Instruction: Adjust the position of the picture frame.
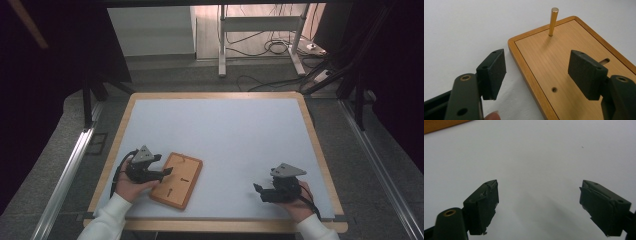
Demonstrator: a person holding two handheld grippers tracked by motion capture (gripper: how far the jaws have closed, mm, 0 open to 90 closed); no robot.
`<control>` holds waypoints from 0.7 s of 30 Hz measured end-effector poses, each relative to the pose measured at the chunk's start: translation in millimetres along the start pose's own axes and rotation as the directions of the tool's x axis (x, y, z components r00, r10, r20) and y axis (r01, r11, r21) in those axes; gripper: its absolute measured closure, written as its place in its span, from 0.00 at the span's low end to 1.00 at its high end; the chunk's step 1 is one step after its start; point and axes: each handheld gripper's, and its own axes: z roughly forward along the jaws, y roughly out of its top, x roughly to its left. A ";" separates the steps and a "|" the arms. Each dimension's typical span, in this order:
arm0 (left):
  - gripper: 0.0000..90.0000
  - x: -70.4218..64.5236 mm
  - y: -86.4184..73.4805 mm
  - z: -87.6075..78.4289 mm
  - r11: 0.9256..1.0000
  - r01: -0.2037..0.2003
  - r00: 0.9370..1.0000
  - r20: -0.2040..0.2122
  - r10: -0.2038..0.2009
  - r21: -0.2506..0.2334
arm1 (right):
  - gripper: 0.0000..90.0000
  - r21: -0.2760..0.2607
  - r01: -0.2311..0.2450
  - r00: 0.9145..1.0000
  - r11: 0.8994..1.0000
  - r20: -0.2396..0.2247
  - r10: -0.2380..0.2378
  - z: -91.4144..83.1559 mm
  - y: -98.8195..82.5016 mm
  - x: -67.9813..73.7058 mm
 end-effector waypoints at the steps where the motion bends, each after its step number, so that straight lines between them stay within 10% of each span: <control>1: 0.33 0.3 0.0 -0.6 1.000 -0.001 1.000 -0.002 0.001 0.000 | 0.18 -0.004 0.008 1.000 1.000 -0.006 -0.008 1.8 2.0 2.8; 21: 0.32 2.4 -0.6 -0.4 0.999 0.037 0.999 0.011 -0.037 -0.002 | 0.21 -0.035 0.102 0.986 0.994 -0.126 -0.106 50.5 53.6 54.0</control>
